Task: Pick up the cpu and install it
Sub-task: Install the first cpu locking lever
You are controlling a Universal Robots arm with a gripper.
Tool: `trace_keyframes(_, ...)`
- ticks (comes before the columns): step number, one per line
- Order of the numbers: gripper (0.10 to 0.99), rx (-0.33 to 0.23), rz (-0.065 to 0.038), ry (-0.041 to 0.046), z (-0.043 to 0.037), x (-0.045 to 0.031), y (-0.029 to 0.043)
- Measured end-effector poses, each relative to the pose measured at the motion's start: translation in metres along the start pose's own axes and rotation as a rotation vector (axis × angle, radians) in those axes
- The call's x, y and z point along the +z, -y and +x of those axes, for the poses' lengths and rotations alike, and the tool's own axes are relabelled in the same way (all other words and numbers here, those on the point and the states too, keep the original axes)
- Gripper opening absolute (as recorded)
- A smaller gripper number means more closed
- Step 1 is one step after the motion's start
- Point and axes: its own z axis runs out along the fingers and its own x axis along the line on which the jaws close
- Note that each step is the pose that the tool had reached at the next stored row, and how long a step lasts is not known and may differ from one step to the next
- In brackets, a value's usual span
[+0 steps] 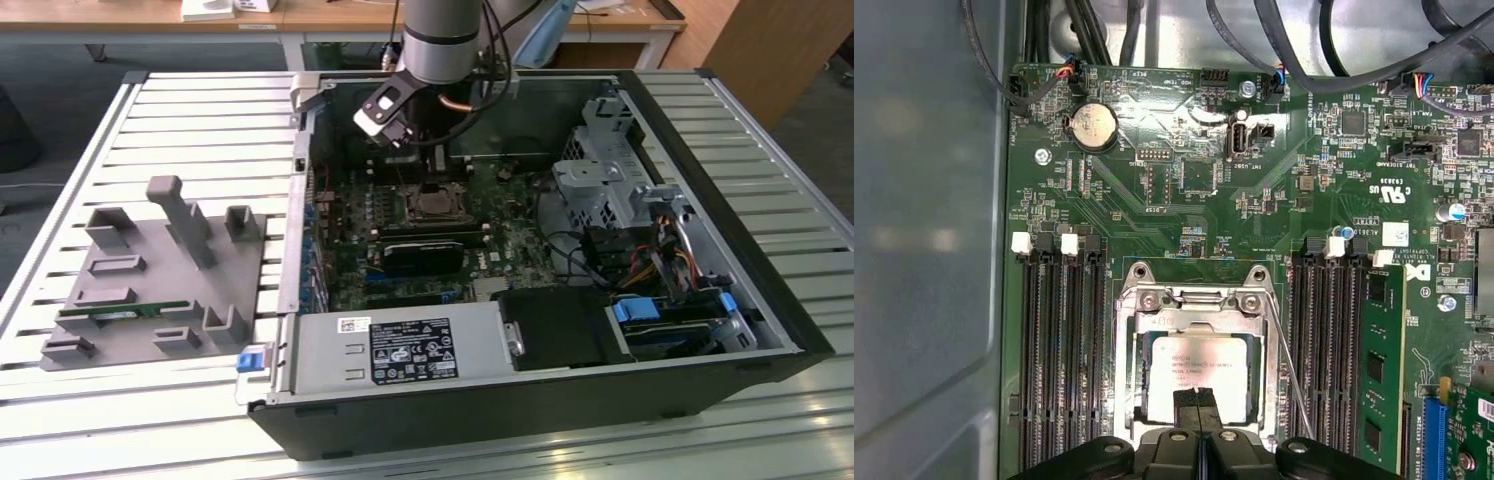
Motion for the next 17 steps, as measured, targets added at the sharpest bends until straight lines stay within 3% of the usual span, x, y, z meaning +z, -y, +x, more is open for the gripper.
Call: trace_keyframes(17,0.106,0.000,0.000,-0.0001,-0.0001,-0.0042,0.0000)
